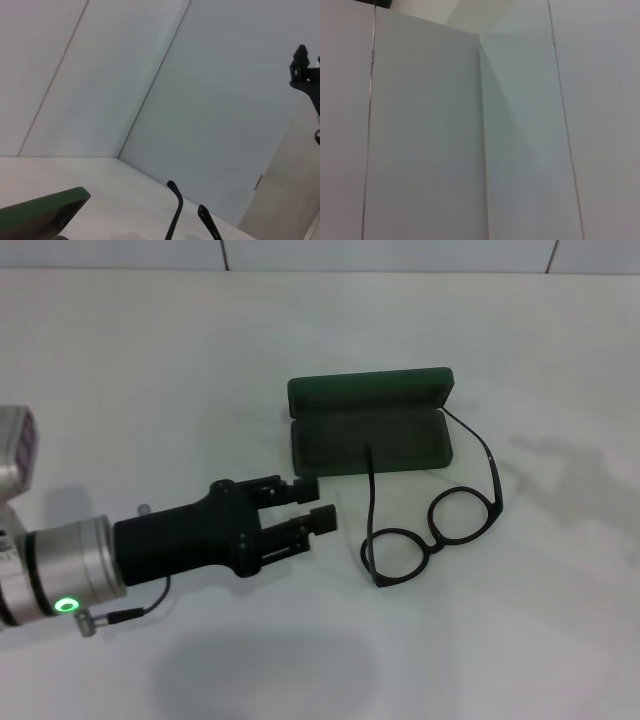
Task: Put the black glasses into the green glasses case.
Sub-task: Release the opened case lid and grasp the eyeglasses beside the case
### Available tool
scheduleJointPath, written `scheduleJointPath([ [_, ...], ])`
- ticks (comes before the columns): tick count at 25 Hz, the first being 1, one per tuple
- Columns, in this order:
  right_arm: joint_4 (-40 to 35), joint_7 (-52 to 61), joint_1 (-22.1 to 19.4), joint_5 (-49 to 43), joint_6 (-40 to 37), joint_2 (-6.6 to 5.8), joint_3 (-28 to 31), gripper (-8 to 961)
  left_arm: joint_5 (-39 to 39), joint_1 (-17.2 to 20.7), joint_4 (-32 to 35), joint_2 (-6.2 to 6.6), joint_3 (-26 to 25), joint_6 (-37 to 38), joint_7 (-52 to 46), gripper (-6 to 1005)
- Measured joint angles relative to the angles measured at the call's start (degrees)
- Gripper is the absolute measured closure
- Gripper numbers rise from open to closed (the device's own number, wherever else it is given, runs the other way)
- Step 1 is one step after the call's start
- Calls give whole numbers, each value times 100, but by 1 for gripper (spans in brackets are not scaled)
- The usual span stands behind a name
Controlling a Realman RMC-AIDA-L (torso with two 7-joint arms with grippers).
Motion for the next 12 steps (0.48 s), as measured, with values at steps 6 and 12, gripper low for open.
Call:
scheduleJointPath([
  [6, 442, -101, 16, 3, -243, -9, 311, 615, -58, -475, -714, -22, 2, -249, 525, 506],
  [12, 691, -353, 35, 26, -437, -7, 448, 615, -115, -593, -1003, -53, -1, -451, 840, 508],
])
